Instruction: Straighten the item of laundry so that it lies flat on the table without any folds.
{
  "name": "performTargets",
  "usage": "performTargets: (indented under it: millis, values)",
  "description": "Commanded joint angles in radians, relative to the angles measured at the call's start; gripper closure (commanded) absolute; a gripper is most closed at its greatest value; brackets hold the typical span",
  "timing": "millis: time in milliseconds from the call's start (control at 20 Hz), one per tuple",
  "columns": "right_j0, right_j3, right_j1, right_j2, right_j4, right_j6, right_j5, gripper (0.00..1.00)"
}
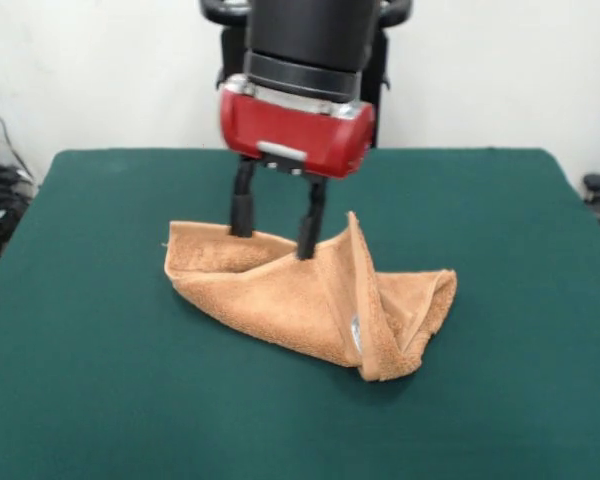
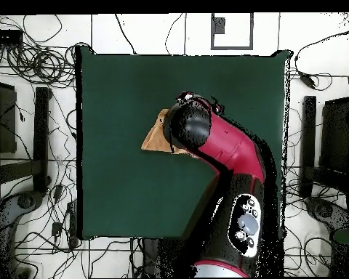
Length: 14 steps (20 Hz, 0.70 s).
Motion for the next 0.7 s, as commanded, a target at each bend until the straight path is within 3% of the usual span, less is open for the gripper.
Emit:
performTargets:
  millis: [50, 200, 500, 700]
  values:
    - [0.052, -0.018, 0.038, 0.129, -0.061, 0.087, 0.185, 0.0]
    - [0.07, -0.01, 0.035, 0.114, -0.065, 0.132, 0.163, 0.0]
    - [0.15, -0.054, 0.101, -0.085, -0.042, 0.319, 0.136, 0.0]
    - [0.117, -0.019, 0.106, -0.035, -0.03, 0.262, 0.127, 0.0]
